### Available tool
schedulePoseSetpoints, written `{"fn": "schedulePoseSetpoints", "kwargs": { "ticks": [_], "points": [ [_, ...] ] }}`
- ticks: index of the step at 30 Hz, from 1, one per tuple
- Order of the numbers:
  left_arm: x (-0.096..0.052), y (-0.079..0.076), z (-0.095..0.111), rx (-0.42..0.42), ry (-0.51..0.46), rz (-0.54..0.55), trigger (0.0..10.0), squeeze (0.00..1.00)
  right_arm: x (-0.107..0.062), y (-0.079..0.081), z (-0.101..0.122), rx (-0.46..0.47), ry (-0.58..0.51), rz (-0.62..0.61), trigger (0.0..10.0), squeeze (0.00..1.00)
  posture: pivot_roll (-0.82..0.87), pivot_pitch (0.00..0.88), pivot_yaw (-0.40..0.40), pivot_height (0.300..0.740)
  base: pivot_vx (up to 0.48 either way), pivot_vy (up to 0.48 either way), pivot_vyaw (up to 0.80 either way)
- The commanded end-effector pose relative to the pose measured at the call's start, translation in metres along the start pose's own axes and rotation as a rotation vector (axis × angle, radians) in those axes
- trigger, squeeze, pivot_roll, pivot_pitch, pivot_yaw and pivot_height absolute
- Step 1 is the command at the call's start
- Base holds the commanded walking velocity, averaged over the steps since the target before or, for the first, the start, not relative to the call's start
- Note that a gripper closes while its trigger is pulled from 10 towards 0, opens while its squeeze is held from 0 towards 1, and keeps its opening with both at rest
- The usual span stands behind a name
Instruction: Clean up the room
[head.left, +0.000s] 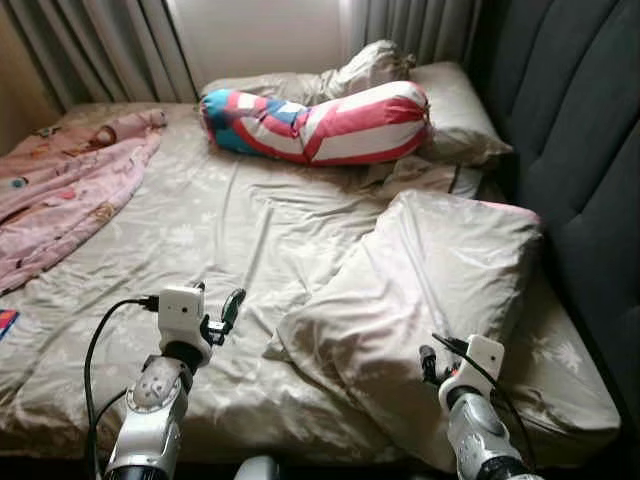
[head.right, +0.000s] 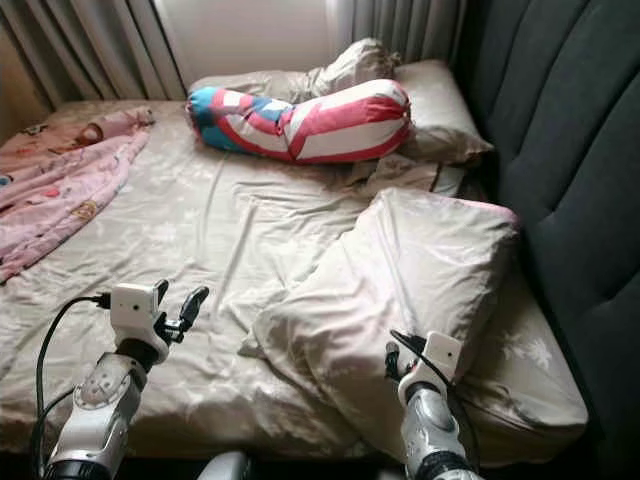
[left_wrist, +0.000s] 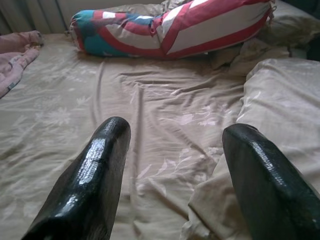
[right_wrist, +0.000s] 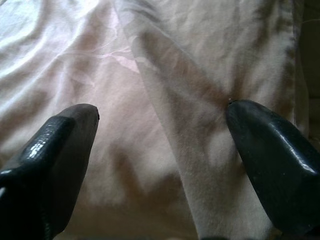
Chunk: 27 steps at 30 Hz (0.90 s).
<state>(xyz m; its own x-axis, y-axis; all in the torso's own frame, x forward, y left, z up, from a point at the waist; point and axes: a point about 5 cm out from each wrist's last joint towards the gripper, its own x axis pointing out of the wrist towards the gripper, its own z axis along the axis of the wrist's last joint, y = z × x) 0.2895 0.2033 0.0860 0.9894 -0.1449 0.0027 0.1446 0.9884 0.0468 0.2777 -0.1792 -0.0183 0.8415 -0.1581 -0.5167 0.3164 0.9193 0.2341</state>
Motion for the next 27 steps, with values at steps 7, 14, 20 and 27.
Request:
{"fn": "schedulePoseSetpoints", "kwargs": {
  "ticks": [7, 14, 20, 27],
  "points": [
    [-0.004, 0.005, 0.008, 0.011, 0.010, -0.016, 10.0, 0.00, 0.002, -0.009, 0.005, 0.039, 0.008, -0.080, 10.0, 0.00, 0.05, 0.058, 0.053, 0.649, 0.000, 0.000, 0.00],
    [-0.003, 0.004, 0.010, 0.012, 0.014, -0.023, 10.0, 0.00, 0.000, -0.017, 0.001, 0.079, 0.013, -0.116, 10.0, 0.00, 0.05, 0.056, 0.056, 0.649, 0.000, 0.000, 0.00],
    [-0.003, 0.002, 0.009, 0.021, 0.020, -0.032, 10.0, 0.00, -0.006, -0.023, -0.017, 0.096, 0.066, -0.112, 10.0, 0.00, 0.04, 0.053, 0.055, 0.649, 0.000, 0.000, 0.00],
    [-0.003, -0.002, 0.011, 0.023, 0.026, -0.046, 10.0, 0.00, -0.009, -0.016, -0.030, 0.073, 0.138, -0.047, 10.0, 0.00, 0.04, 0.048, 0.057, 0.649, 0.000, 0.000, 0.00]
  ]
}}
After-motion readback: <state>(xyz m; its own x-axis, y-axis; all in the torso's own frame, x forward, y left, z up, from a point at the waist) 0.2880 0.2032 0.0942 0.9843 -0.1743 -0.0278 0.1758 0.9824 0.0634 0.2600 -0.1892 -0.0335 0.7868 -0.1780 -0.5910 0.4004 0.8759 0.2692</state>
